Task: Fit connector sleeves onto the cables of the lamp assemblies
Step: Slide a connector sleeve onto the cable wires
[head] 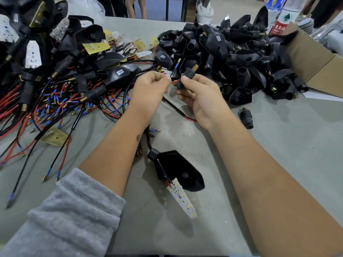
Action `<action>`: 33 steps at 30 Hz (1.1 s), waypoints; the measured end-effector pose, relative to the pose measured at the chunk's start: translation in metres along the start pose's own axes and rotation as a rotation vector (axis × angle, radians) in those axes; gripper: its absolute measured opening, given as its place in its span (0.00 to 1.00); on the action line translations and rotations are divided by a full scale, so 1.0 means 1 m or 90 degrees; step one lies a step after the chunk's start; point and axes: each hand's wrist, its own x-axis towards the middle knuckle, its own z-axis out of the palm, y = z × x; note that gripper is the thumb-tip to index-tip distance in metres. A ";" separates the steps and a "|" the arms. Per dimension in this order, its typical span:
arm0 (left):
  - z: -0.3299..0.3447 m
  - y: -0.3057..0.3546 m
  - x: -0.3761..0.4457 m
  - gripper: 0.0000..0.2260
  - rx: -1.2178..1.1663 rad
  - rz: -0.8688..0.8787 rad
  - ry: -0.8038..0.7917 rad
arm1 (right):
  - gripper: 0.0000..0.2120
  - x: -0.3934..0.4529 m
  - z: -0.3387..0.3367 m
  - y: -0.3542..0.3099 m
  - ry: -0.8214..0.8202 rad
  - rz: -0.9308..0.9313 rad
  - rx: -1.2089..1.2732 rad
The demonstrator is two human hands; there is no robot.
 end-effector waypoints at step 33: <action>0.000 0.005 0.000 0.12 -0.102 -0.063 -0.032 | 0.06 -0.006 0.001 -0.003 -0.076 0.009 0.007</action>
